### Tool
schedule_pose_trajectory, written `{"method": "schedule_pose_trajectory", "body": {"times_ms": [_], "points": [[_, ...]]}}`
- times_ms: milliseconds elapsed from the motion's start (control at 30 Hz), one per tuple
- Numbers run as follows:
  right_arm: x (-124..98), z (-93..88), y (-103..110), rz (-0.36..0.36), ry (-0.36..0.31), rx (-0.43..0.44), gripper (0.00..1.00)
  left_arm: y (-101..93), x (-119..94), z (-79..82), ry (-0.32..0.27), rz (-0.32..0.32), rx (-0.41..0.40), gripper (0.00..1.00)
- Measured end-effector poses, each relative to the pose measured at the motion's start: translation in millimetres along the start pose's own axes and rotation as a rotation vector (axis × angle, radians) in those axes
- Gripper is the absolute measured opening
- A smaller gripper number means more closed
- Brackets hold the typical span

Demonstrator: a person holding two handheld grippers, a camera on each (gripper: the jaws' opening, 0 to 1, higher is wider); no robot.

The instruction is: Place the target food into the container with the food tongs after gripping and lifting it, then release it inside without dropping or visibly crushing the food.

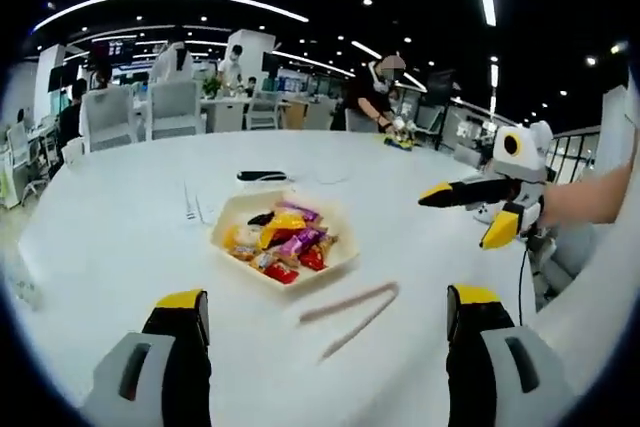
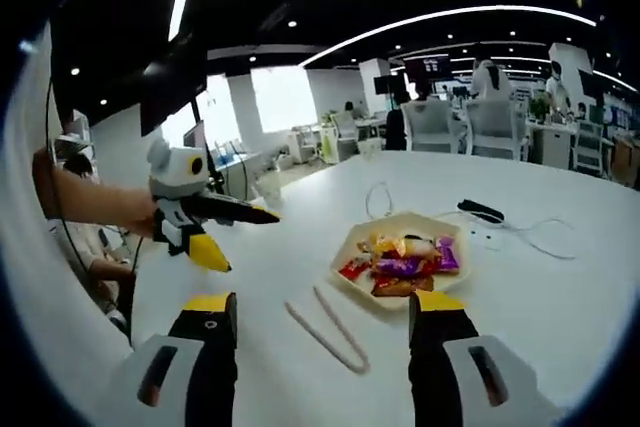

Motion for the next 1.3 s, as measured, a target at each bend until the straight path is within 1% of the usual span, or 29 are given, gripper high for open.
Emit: {"method": "schedule_pose_trajectory", "body": {"times_ms": [33, 67, 100, 133, 233, 300, 367, 400, 433, 500, 533, 600, 667, 700, 767, 933, 1067, 1200, 1300], "points": [[-7.2, 2.8, -1.6, -0.021, 0.001, -0.005, 0.73, -0.3, -8.0, 4.2, -0.022, -0.006, -0.012, 0.99], [-12.1, 4.5, -2.2, -0.034, 0.007, -0.011, 0.73, -1.4, -11.7, 8.2, -0.057, -0.023, -0.035, 0.99], [-18.6, 6.6, -1.6, -0.038, 0.016, -0.022, 0.73, -0.5, -19.0, 11.8, -0.090, -0.027, -0.069, 0.99], [-22.9, 7.7, -1.2, -0.039, 0.014, -0.027, 0.73, 0.3, -23.6, 13.5, -0.102, -0.027, -0.073, 0.99], [-34.8, 10.5, -0.7, -0.057, 0.032, -0.058, 0.75, -2.0, -36.8, 15.7, -0.095, -0.027, -0.060, 0.99], [-42.5, 13.2, 0.2, -0.067, 0.025, -0.060, 0.75, 1.1, -43.3, 14.9, -0.095, -0.024, -0.057, 0.99], [-49.0, 18.1, 3.5, -0.078, 0.002, -0.043, 0.76, -0.5, -49.2, 15.3, -0.107, -0.025, -0.058, 0.99], [-52.3, 19.8, 4.3, -0.082, -0.005, -0.033, 0.76, -1.9, -51.0, 15.1, -0.107, -0.021, -0.044, 0.99], [-54.6, 20.7, 4.5, -0.086, -0.012, -0.031, 0.76, -1.8, -52.1, 13.9, -0.101, -0.018, -0.034, 0.99], [-60.3, 23.1, 5.9, -0.097, -0.023, -0.030, 0.76, -2.4, -54.4, 12.0, -0.079, -0.013, -0.040, 0.99], [-63.7, 24.6, 6.5, -0.103, -0.040, -0.023, 0.76, -2.6, -55.7, 11.4, -0.073, -0.011, -0.045, 0.99], [-68.3, 22.8, 3.6, -0.106, -0.053, -0.009, 0.76, -2.8, -59.0, 11.7, -0.071, -0.009, -0.052, 0.99], [-71.2, 21.3, 3.7, -0.105, -0.062, -0.002, 0.77, -2.4, -62.3, 12.7, -0.074, -0.001, -0.055, 0.99], [-72.4, 20.3, 4.6, -0.102, -0.076, 0.005, 0.77, -0.9, -64.1, 12.5, -0.085, 0.003, -0.054, 0.99], [-72.9, 17.6, 5.1, -0.101, -0.079, 0.035, 0.77, 0.7, -66.8, 13.4, -0.110, 0.013, -0.053, 0.99], [-72.6, 14.5, 3.9, -0.112, -0.070, 0.041, 0.77, 5.1, -68.0, 13.0, -0.103, 0.025, -0.067, 0.99], [-72.0, 14.3, 8.3, -0.115, -0.086, 0.050, 0.76, 2.6, -74.0, 16.0, -0.120, 0.018, -0.072, 0.99], [-72.4, 5.4, 14.5, -0.115, -0.077, 0.067, 0.75, 1.6, -78.1, 13.2, -0.140, 0.019, -0.074, 0.99], [-72.7, -3.9, 17.6, -0.116, -0.053, 0.082, 0.76, -2.1, -78.2, 6.0, -0.126, 0.017, -0.088, 0.99]]}}
Point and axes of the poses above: the point that each gripper's makers call its tool centre point, and the gripper's own axes: x roughly forward along the fingers, y roughly to its left, z roughly out of its top, the point moved 7 cm from there along -x, roughly backward along the fingers, and after that the axes turned 4 degrees about z, right-handed, at the moved point
